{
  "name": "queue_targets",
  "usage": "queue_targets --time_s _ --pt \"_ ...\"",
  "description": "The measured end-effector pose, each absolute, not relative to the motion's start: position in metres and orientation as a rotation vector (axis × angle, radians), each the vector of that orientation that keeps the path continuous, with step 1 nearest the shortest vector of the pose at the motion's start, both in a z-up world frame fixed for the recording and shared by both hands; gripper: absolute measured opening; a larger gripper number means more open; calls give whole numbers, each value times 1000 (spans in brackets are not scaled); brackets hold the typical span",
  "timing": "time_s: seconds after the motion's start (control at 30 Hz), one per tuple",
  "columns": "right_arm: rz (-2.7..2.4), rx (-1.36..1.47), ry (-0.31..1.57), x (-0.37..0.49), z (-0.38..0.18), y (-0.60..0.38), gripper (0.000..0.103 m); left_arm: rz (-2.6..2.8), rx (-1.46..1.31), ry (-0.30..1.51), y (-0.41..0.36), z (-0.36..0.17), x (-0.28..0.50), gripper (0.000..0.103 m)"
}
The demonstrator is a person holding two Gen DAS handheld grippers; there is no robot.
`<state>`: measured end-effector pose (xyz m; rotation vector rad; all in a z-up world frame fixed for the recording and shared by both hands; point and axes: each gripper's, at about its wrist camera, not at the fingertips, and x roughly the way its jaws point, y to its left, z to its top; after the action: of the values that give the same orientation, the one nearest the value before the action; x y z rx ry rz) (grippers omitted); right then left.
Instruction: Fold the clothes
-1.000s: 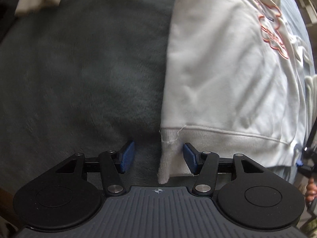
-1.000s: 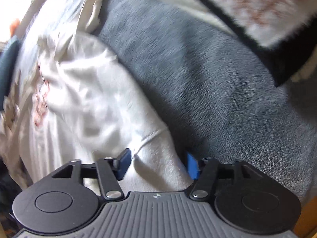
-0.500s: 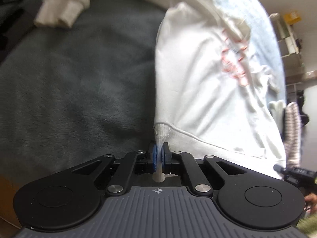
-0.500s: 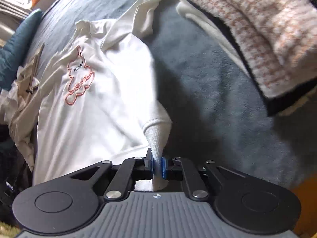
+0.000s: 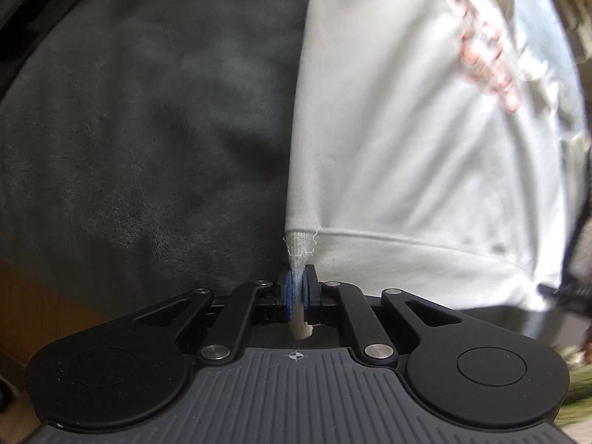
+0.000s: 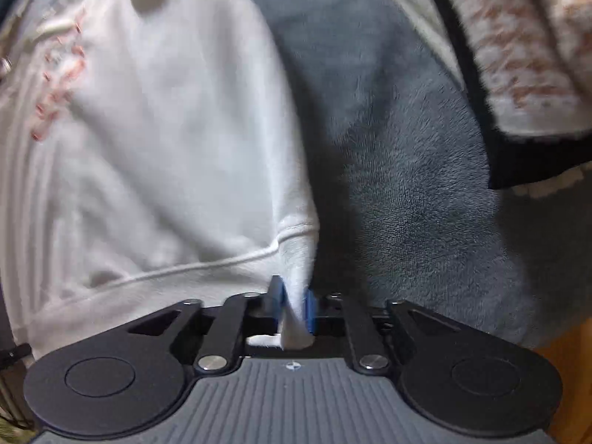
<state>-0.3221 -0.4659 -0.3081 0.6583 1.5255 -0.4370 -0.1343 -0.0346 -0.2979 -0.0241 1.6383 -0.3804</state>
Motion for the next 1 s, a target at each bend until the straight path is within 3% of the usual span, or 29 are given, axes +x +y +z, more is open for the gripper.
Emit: queue_targets --time_s 0.03,0.07,0.17,0.43,0.57,0.77,0.8,0.93,1.0 --pt "-437 621 1552 -320 -310 -466 46 -378 32 1653 -38 -304 -134 8" --pt "-432 581 1567 -318 -308 -467 51 -368 64 1657 -39 -305 -132 10" --pt "-427 452 1540 -316 -278 -470 53 -328 57 1651 -30 -290 -125 26" --pt "-322 328 1105 -217 -205 -501 53 -326 66 1400 -64 -245 -72 36" --pt "-120 74 1003 -124 -230 -488 53 -448 38 1271 -134 -254 -23 36" --pt "62 -368 1057 -45 -302 -438 53 -606 33 1129 -240 -273 33 37" --pt "85 -410 1077 -37 -312 -437 51 -618 40 1104 -251 -277 29 37" --pt "85 -465 1114 -28 -322 -453 10 -652 86 1028 -280 -303 13 38" --pt "-14 -426 1102 -24 -313 -475 10 -653 111 1029 -283 -314 12 38"
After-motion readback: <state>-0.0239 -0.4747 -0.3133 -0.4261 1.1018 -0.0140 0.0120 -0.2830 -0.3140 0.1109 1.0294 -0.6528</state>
